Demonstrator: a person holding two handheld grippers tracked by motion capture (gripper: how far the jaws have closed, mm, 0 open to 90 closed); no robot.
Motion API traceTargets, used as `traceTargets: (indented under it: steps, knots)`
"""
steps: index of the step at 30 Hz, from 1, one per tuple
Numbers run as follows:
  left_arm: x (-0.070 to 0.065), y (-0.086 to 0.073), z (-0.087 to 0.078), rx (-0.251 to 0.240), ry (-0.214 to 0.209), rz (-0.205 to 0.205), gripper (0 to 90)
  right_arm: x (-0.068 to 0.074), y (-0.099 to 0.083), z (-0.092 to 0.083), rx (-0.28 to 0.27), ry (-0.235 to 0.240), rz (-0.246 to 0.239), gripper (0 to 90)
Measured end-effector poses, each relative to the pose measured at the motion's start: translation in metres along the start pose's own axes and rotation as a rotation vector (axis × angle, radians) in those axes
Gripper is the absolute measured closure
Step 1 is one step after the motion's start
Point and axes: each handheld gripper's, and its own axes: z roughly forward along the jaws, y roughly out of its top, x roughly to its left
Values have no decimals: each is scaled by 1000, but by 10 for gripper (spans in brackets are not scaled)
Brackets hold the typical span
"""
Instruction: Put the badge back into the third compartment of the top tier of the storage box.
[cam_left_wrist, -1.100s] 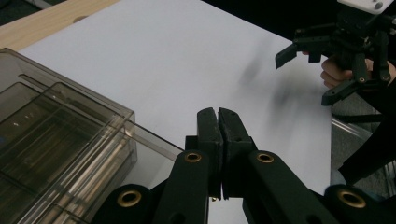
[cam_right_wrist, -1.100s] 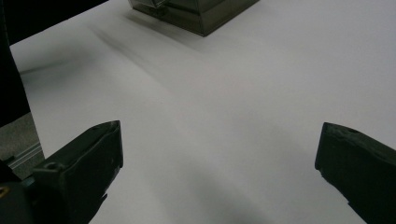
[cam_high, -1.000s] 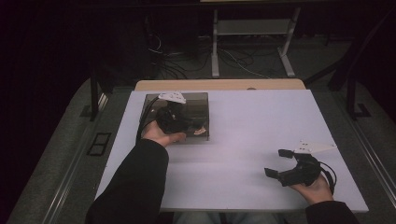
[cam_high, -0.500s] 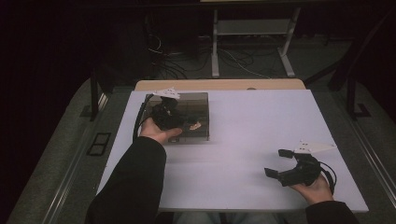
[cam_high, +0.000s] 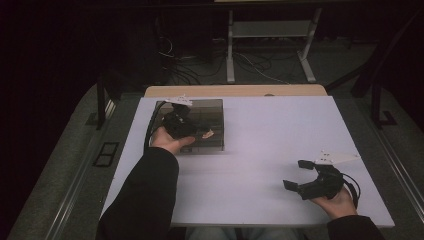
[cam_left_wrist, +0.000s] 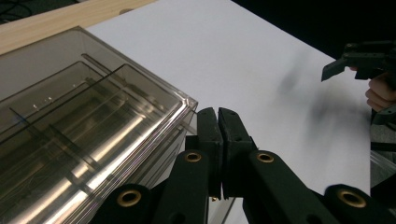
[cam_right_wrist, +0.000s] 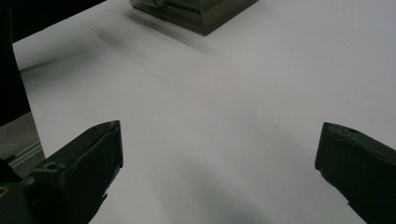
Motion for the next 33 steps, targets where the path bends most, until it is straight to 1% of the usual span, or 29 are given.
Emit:
traceTargets:
  steps: [3,5,16,22,23,27,31,33]
  knots:
    - [3,-2,3,10,3,-6,881,0,0,0,3,1,3,2]
    - [4,-4,4,13,4,-16,881,0,0,0,3,0,3,2]
    - [9,-8,15,53,9,-32,880,1,0,0,5,1,1,3]
    - [8,-8,20,82,3,-35,877,1,0,0,6,1,0,2]
    - [8,-8,21,90,5,-28,876,1,0,0,6,1,0,3]
    - [7,-8,25,107,4,-24,873,1,0,0,6,1,-1,2]
    - [6,-7,25,109,9,-20,865,1,0,0,5,1,-1,3]
    - [6,-7,24,103,8,-25,846,1,0,0,5,1,-1,3]
